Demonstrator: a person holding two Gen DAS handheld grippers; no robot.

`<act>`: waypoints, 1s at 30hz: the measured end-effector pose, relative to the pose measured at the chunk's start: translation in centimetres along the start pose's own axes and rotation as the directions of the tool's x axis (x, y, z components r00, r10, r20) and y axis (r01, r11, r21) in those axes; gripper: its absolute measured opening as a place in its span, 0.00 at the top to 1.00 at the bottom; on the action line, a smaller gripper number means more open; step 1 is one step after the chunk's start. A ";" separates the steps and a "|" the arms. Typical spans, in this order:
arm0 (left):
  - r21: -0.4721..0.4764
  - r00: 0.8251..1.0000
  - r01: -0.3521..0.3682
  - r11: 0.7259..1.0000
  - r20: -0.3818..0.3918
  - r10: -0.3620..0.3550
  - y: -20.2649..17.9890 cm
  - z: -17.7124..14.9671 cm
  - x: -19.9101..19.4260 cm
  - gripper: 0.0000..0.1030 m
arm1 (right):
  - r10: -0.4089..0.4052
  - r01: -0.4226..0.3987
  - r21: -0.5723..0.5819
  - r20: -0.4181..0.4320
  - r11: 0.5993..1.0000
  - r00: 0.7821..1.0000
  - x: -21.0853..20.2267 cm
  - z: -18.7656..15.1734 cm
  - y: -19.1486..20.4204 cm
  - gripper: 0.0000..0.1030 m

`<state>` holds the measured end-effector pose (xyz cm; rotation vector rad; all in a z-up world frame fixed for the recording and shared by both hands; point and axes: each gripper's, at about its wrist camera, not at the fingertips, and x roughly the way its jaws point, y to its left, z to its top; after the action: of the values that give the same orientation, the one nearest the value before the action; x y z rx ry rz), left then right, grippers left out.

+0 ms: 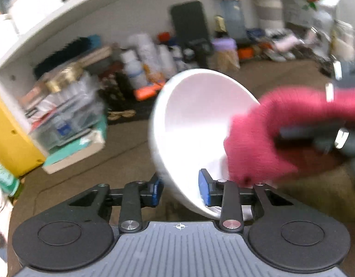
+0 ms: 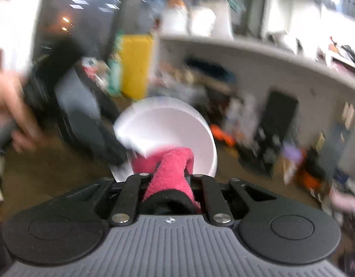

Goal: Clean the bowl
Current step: 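Rub the pink towel around the bowl interior with the right gripper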

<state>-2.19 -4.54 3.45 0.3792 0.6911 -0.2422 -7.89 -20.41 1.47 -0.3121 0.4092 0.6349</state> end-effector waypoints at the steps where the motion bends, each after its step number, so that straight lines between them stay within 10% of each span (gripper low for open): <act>1: -0.016 1.000 -0.004 1.000 0.003 0.004 0.2 0.1 -0.2 0.52 | -0.008 0.008 0.007 0.000 1.000 1.000 0.1 -0.3 -0.1 0.87; 9: -0.230 0.998 0.051 0.972 -0.010 -0.055 -1.4 -1.8 0.8 0.45 | -0.034 0.038 0.080 -0.042 0.996 0.999 0.8 0.0 -0.5 0.86; 11: -0.255 0.997 0.075 0.964 0.012 -0.074 -2.0 -2.0 1.0 0.57 | -0.052 0.056 0.078 -0.050 0.995 0.997 0.9 0.0 -0.4 0.86; 23: -0.148 0.999 0.042 0.988 0.010 -0.041 -3.3 -1.7 0.0 0.67 | -0.174 0.168 -0.137 -0.037 0.976 0.984 3.0 2.8 0.2 0.86; 30: -0.121 0.999 0.038 0.992 0.011 -0.037 -3.4 -1.8 -0.1 0.67 | -0.061 0.063 -0.071 0.028 0.995 0.998 3.9 5.7 -0.7 0.87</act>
<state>-4.41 -6.90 1.38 0.2492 0.7011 -0.2362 -3.04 -16.65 4.73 -0.3835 0.3515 0.5927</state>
